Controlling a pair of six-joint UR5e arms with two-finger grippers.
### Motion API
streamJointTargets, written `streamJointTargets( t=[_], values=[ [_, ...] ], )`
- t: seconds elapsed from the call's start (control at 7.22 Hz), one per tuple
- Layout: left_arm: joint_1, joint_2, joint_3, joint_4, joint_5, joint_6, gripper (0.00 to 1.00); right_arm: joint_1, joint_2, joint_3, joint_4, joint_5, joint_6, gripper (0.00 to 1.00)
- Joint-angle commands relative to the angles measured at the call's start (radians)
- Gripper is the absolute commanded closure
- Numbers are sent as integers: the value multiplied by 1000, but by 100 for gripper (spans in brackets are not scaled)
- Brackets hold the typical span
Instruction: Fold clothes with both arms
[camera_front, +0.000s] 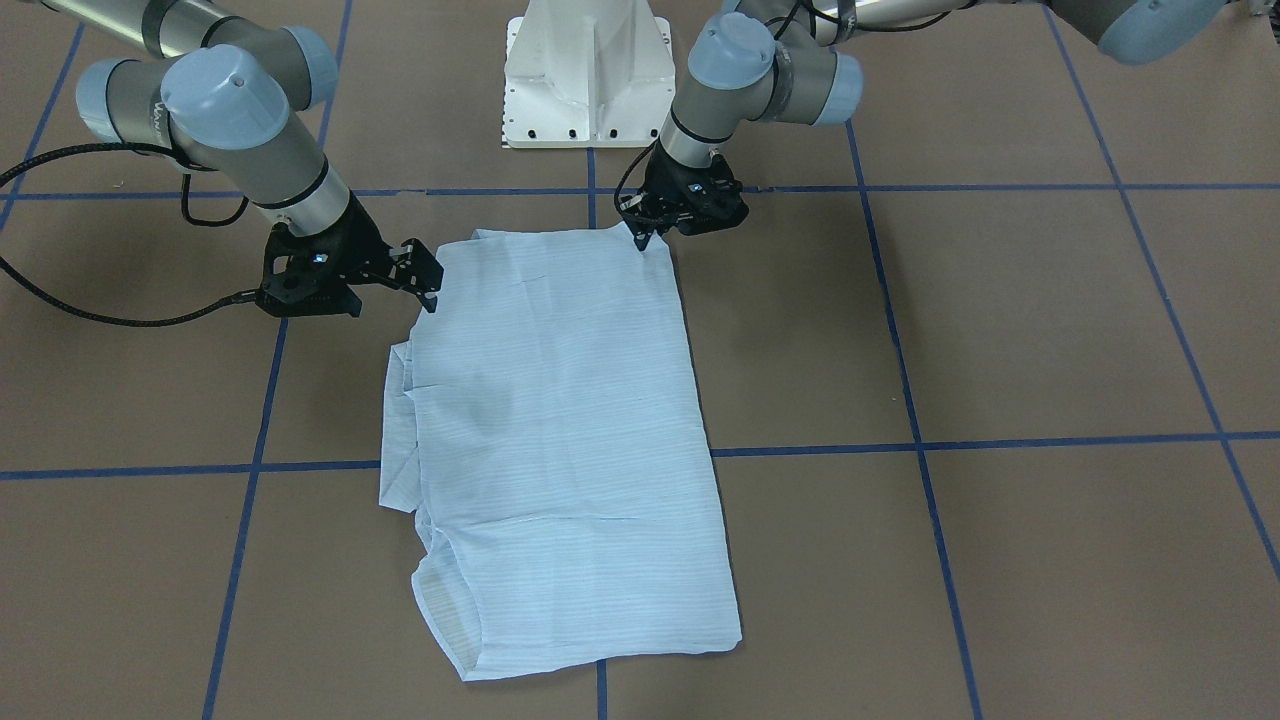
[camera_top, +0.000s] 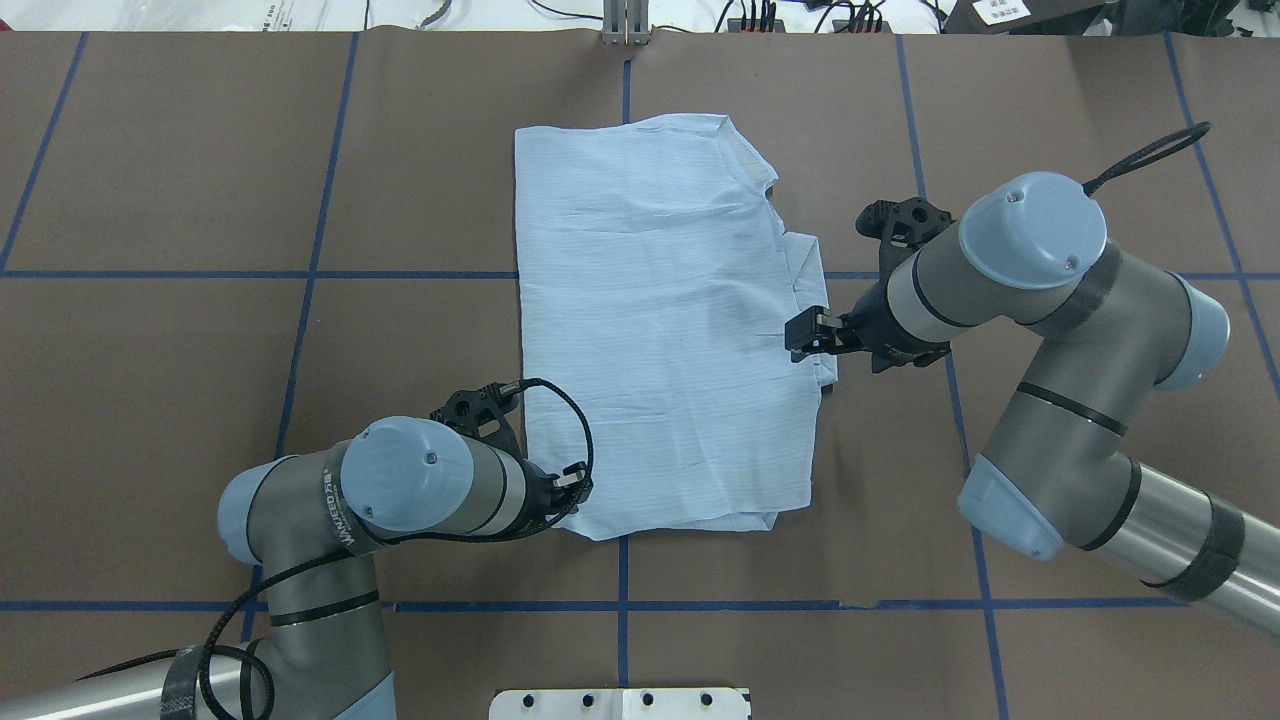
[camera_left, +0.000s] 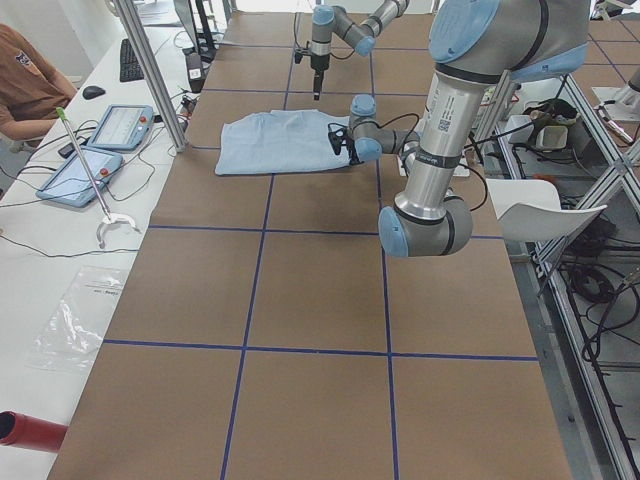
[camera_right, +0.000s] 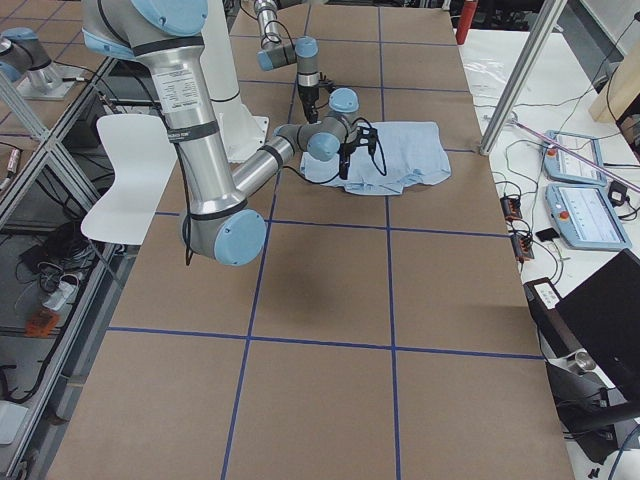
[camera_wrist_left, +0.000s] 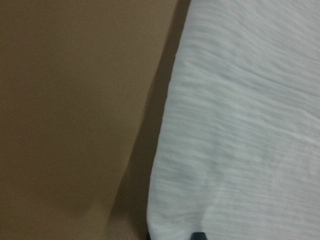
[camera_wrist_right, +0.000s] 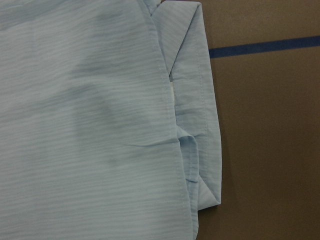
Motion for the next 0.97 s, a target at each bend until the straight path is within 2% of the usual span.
streamJointTargets(
  t=[0.0,0.28,0.55,0.69,0.83],
  values=[
    [-5,-1,-35,38,-6,3,100,-42,11,3,0,-44,53,0],
    [-4,-2,-54,44,-22,3,100,-117,19,7,0,-90,203,0],
    [-4,-2,-55,44,-22,3,100,-263,22,27,-3,-220,428,0],
    [-5,-2,-55,44,-22,3,100,-294,37,24,-30,-233,513,0],
    [-4,-2,-54,44,-22,3,100,-303,72,24,-123,-238,574,0]
  ],
)
